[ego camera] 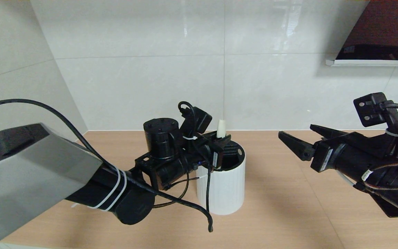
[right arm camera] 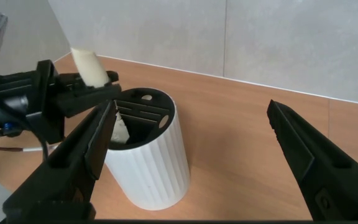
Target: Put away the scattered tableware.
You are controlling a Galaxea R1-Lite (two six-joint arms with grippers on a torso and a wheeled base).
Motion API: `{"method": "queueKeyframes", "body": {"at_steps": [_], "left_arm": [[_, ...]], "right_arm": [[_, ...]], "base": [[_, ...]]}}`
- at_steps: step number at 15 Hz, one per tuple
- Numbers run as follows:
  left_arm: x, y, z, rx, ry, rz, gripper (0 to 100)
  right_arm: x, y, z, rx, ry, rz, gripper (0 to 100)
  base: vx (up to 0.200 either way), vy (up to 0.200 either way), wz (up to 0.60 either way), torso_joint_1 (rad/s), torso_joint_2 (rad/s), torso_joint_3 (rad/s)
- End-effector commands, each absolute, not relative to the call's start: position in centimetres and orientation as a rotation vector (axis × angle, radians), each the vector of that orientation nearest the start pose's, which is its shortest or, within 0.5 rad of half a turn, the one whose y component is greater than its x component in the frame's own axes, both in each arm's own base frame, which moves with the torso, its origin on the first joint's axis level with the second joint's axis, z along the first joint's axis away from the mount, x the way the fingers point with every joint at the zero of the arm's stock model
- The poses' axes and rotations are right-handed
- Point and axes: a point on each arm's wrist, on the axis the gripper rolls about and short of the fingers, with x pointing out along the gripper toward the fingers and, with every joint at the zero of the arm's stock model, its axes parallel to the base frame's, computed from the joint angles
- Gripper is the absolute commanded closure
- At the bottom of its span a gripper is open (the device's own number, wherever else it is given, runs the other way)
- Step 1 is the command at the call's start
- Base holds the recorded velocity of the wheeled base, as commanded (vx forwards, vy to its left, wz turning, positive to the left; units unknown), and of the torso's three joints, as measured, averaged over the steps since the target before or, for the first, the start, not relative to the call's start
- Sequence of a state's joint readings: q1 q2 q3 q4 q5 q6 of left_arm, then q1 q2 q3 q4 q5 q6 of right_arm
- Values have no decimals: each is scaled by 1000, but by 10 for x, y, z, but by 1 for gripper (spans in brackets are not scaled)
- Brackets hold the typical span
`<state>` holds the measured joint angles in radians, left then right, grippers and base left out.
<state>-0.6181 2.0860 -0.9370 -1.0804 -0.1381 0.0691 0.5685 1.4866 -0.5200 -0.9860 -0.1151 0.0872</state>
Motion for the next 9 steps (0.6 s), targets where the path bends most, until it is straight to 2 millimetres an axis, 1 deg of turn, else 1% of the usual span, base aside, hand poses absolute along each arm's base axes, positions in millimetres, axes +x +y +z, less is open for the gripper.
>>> {"method": "queueKeyframes", "body": {"at_steps": [1, 3, 4, 5, 9], "left_arm": [[321, -232, 127, 80, 32, -755, 100], [325, -234, 136, 72, -3, -746, 100], [327, -236, 145, 64, -35, -743, 100], [329, -236, 146, 63, -38, -740, 100], [330, -238, 137, 69, -12, -741, 100]], "right_arm": [[202, 126, 200, 93, -1, 455, 0], [202, 126, 200, 93, -1, 455, 0], [202, 126, 200, 93, -1, 455, 0], [202, 126, 201, 94, -2, 455, 0], [201, 125, 202, 95, -6, 455, 0]], "base": [[0, 0, 0, 0, 0, 0], [0, 0, 0, 0, 0, 0], [0, 0, 0, 0, 0, 0], [0, 0, 0, 0, 0, 0], [0, 0, 0, 0, 0, 0]]}}
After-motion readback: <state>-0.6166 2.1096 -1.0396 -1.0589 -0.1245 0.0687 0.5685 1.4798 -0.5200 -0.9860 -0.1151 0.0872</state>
